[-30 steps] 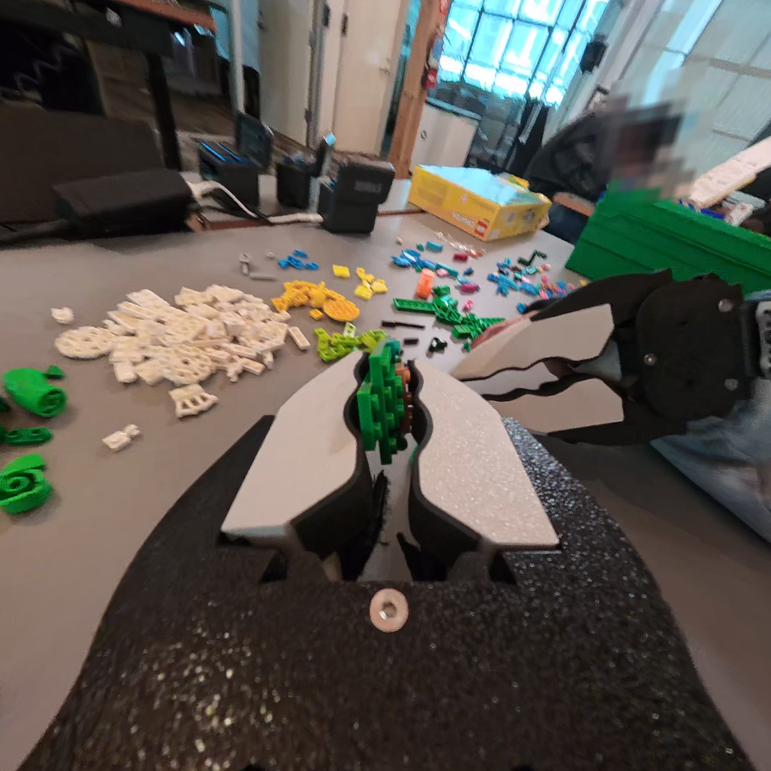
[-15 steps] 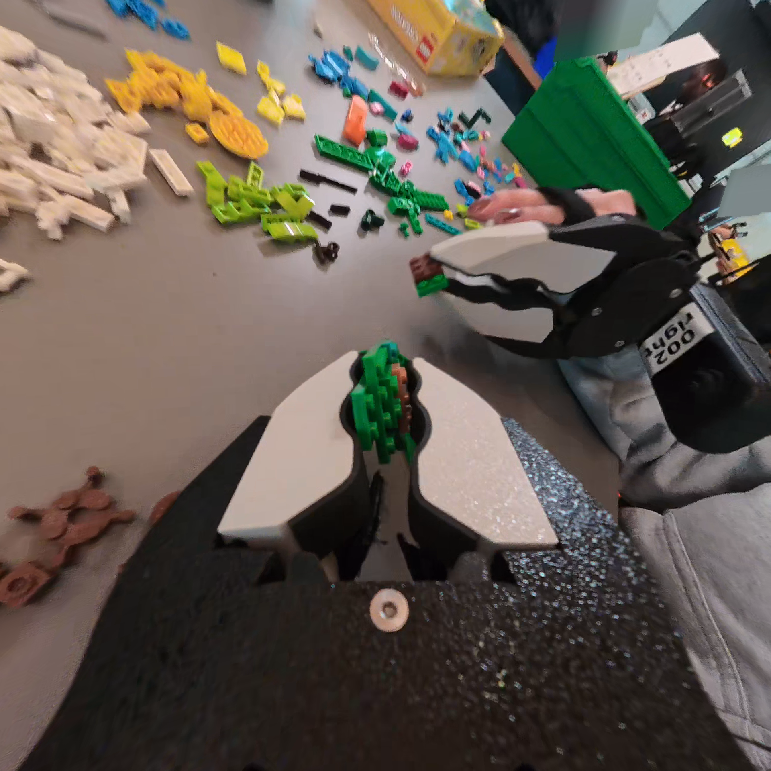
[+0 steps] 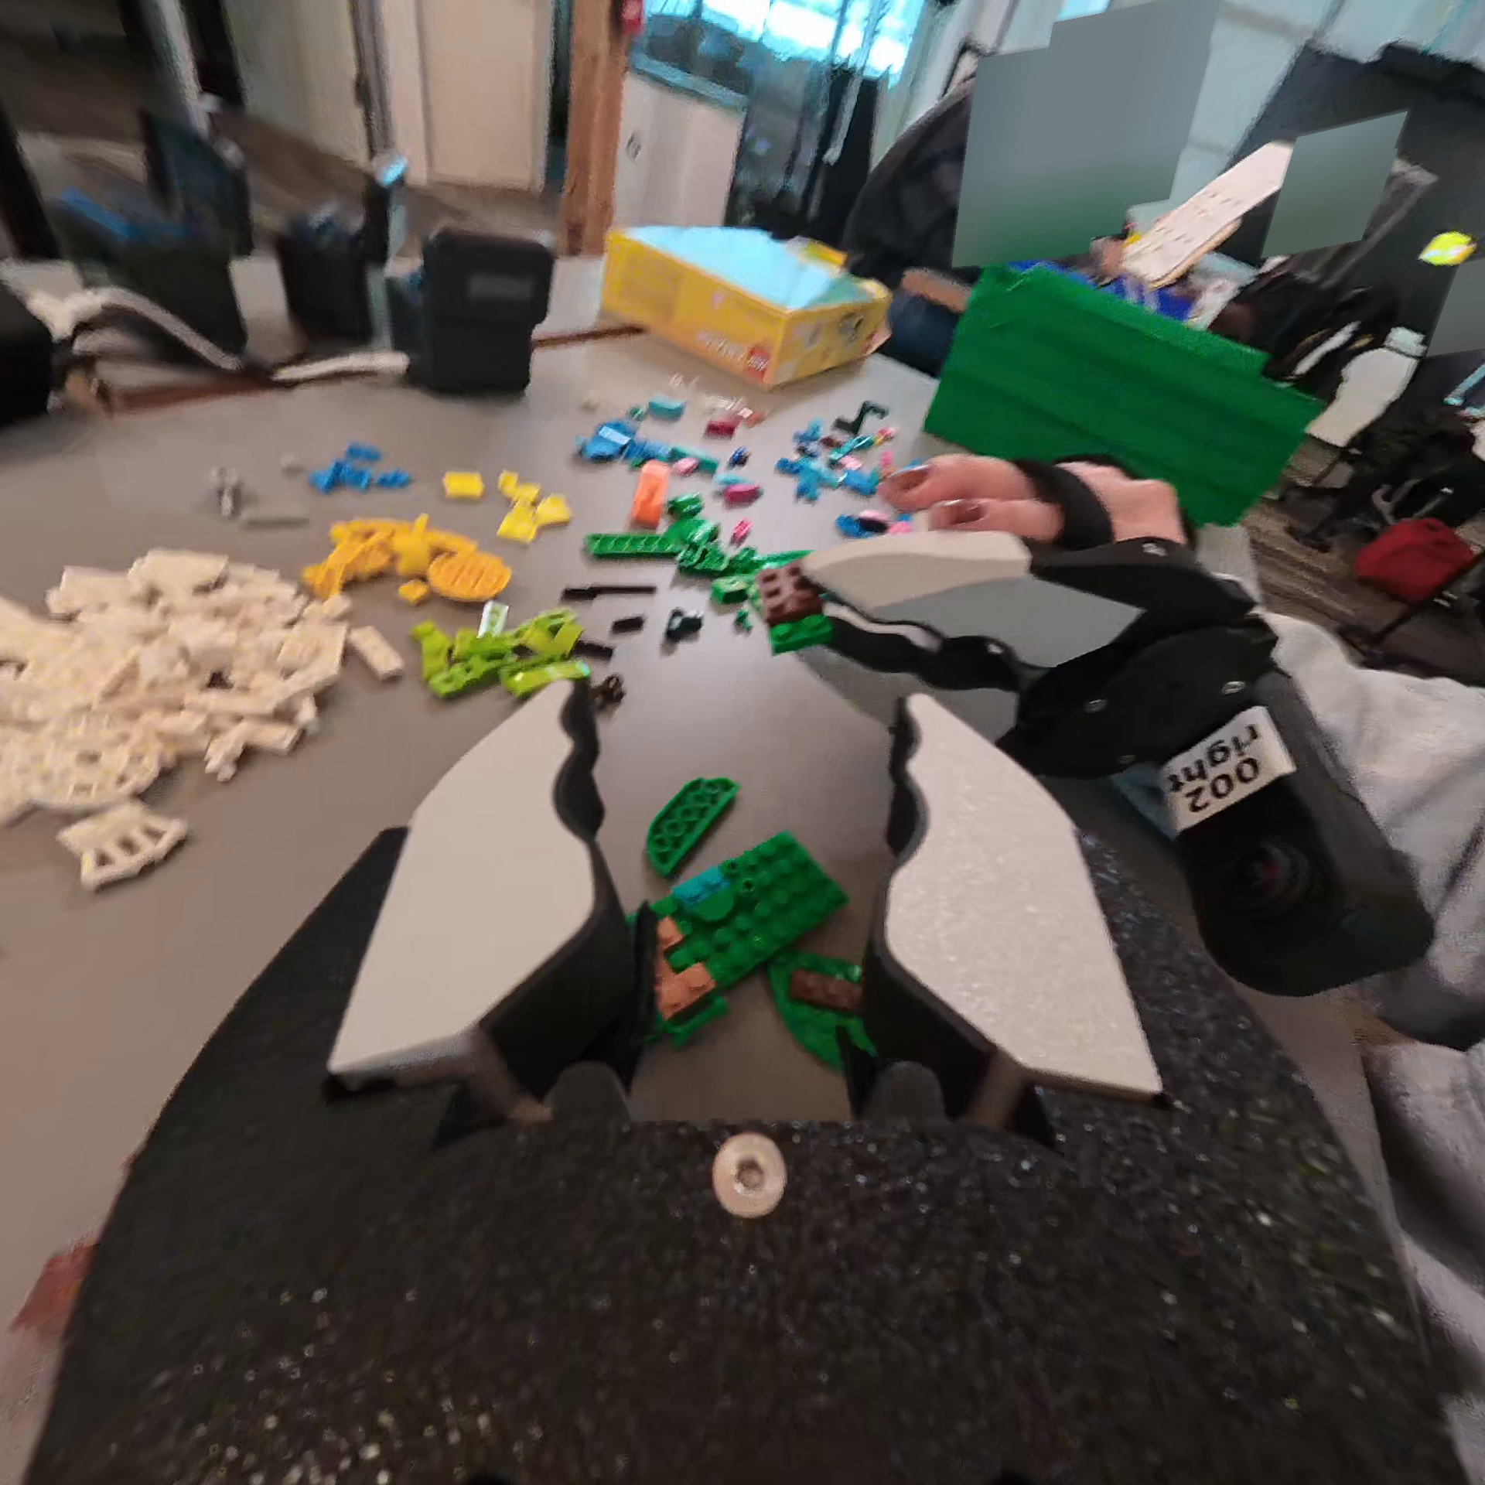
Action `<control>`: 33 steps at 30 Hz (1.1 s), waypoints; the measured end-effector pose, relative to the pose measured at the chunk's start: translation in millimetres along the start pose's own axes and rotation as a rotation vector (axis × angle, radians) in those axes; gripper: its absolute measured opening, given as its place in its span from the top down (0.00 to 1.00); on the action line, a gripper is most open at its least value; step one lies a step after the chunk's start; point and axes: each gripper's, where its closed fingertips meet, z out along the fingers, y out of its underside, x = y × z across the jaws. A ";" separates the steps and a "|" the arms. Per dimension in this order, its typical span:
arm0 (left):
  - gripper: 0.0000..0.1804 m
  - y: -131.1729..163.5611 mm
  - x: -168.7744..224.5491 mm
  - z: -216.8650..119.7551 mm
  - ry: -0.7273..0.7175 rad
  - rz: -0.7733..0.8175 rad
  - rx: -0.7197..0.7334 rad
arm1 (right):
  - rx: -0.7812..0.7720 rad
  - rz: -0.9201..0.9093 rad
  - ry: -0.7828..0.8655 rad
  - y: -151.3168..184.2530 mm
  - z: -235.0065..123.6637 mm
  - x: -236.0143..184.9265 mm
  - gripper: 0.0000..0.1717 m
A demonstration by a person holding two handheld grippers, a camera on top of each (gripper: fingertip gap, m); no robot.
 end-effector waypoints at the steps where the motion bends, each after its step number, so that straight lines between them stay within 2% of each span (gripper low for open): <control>1: 0.66 -2.3 6.0 -0.6 0.023 0.023 0.017 | 0.012 -0.003 0.016 -3.8 -0.3 2.7 0.95; 4: 0.74 -5.5 18.0 -1.0 0.088 0.018 0.050 | 0.041 -0.030 0.054 -14.3 -1.0 8.3 0.94; 9: 0.77 -0.6 25.4 1.7 0.177 -0.089 0.033 | 0.085 -0.098 0.075 -30.0 -1.9 7.2 0.94; 12: 0.84 2.0 25.7 2.4 0.174 -0.076 0.020 | 0.083 -0.107 0.079 -30.3 -1.4 7.2 0.94; 15: 0.82 6.0 17.7 4.2 0.105 -0.023 0.000 | 0.079 -0.102 0.095 -29.2 -1.7 10.6 0.94; 18: 0.89 3.5 22.7 3.5 0.142 -0.034 0.026 | 0.080 -0.121 0.096 -30.3 -1.3 9.7 0.94; 21: 0.91 2.6 21.9 2.7 0.136 -0.003 0.036 | 0.084 -0.128 0.102 -31.3 -1.5 10.2 0.95; 24: 0.91 4.3 16.9 2.5 0.077 0.104 0.018 | 0.101 -0.075 0.056 -32.1 -1.6 5.5 0.94; 28: 0.91 16.7 8.0 4.9 -0.054 0.409 -0.083 | 0.128 0.233 -0.155 -32.9 -4.5 -8.4 0.87; 33: 0.91 29.4 12.8 8.4 -0.085 0.698 -0.159 | 0.092 0.378 -0.346 -31.9 -5.7 -25.7 0.85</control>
